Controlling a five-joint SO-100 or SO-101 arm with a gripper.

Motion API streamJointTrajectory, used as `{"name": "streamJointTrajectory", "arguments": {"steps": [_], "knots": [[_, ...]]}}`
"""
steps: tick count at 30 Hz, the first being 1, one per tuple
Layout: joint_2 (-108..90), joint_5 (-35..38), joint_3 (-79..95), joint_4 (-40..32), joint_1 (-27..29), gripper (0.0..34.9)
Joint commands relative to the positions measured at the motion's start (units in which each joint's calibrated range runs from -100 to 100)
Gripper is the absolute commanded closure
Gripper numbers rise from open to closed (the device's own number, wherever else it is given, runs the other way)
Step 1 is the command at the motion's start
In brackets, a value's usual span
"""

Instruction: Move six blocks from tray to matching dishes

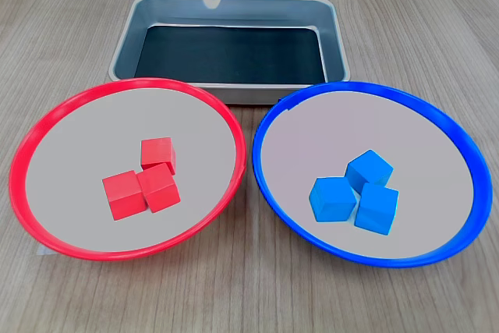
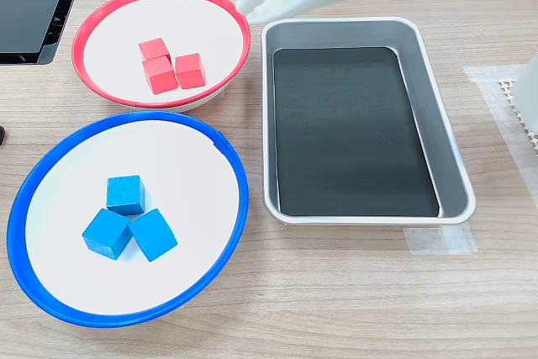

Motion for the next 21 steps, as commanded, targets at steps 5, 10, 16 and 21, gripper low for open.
{"name": "streamJointTrajectory", "arguments": {"steps": [5,10,16,21], "knots": [[-34.9,-13.3,26.5,1.0,-2.2,34.8],[-47.1,-12.7,34.7,8.6,0.3,34.8],[-50.9,-12.2,38.9,11.3,2.8,34.8],[-54.4,-12.7,38.9,18.4,1.6,34.8]]}}
